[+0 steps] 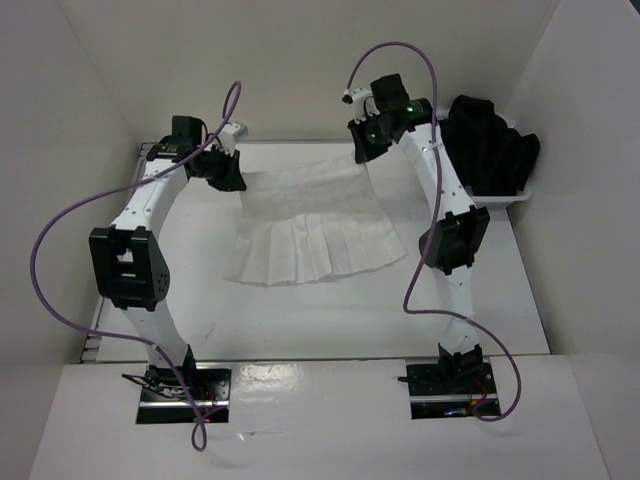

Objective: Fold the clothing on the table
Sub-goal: Fold the skirt

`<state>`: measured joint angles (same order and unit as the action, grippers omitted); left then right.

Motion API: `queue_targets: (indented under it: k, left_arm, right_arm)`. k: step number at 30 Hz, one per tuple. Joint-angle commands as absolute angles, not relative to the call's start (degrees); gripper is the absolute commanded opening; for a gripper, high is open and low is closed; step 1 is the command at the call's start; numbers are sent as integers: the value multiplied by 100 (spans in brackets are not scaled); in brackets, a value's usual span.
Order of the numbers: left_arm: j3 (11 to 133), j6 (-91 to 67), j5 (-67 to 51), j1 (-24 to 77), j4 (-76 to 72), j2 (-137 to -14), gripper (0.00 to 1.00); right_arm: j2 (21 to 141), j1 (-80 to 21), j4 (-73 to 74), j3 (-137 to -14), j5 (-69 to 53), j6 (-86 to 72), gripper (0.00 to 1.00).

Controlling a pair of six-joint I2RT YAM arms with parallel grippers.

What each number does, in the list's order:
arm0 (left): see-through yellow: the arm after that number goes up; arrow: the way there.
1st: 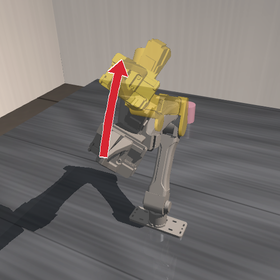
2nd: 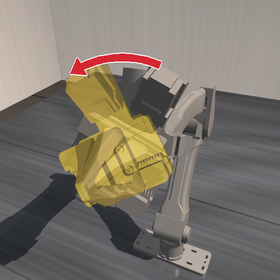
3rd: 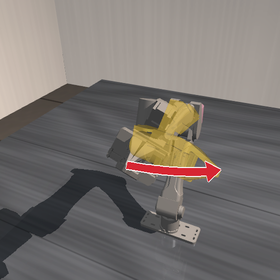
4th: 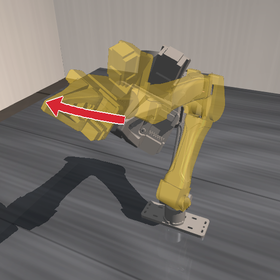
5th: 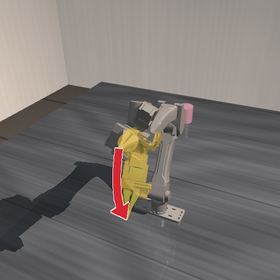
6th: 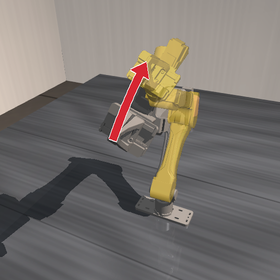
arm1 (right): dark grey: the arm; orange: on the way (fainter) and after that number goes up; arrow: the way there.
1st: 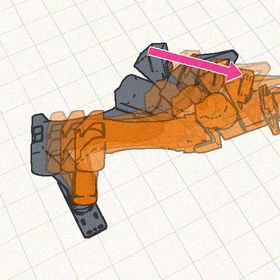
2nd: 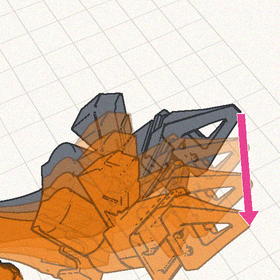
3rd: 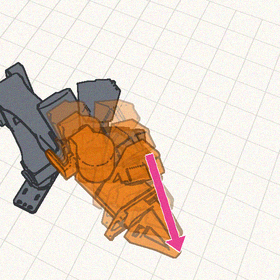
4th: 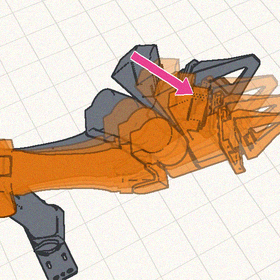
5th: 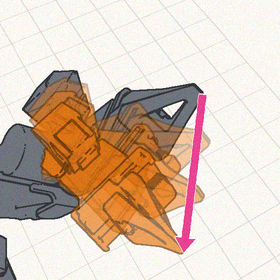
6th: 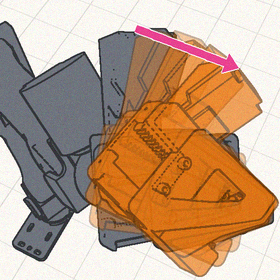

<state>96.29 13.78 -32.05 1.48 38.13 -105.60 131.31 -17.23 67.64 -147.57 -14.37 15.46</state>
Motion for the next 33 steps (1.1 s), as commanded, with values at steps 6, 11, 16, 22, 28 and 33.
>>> queue_targets:
  k: [6, 11, 16, 22, 28, 33]
  left_arm:
    - [9203, 1731, -3067, 88, 3973, -10020, 0]
    - [8834, 1836, -3067, 141, 4086, -9826, 0]
    - [8544, 1942, -3172, 193, 4201, -9660, 0]
    - [8245, 2205, -3173, 466, 4535, -9458, 0]
    - [7981, 2417, -3173, 878, 5071, -9202, 0]
    - [7621, 2531, -3173, 1282, 5413, -8939, 0]
  right_arm:
    - [11797, -2056, 6373, -13206, -528, 1635, 0]
    - [11224, -2180, 5661, -11692, -316, 1688, 0]
    - [10864, -2180, 5204, -10320, -203, 1688, 0]
    - [10749, -2180, 4816, -9475, 0, 1740, 0]
    - [10801, -2127, 4702, -9352, 52, 1792, 0]
    - [10854, -2074, 4641, -9352, 114, 1846, 0]
